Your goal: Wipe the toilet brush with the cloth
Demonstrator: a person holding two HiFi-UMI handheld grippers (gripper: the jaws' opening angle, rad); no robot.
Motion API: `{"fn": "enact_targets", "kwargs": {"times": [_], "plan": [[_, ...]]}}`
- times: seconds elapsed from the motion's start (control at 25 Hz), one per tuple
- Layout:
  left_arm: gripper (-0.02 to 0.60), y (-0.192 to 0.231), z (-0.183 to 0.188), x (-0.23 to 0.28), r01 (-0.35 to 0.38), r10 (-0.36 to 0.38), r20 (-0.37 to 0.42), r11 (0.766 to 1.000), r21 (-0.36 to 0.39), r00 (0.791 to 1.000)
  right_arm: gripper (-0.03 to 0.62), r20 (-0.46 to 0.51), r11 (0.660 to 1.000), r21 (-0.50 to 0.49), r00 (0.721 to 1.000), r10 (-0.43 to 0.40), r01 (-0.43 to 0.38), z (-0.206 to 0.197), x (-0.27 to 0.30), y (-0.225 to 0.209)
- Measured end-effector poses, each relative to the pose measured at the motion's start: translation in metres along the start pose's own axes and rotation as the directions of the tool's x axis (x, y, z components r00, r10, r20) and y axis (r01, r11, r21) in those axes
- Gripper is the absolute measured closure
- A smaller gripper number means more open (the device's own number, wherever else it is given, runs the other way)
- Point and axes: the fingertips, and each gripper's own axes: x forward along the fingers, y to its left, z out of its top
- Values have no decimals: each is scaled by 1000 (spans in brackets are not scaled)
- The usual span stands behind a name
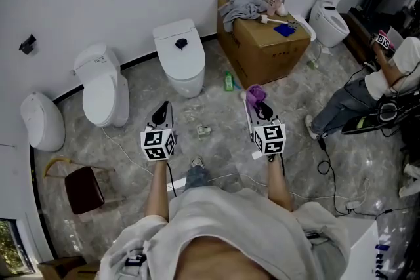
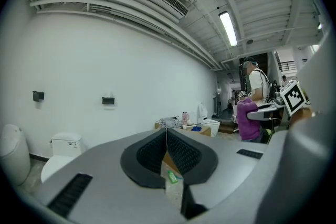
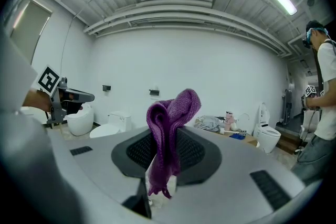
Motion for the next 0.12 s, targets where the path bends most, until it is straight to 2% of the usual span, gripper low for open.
{"fn": "enact_targets", "kwargs": {"times": [0.12], "plan": [[560, 4, 1, -4, -5, 5, 5, 1000, 0, 1000, 487, 3, 1000, -2, 1000, 5, -5, 2, 0, 5]]}}
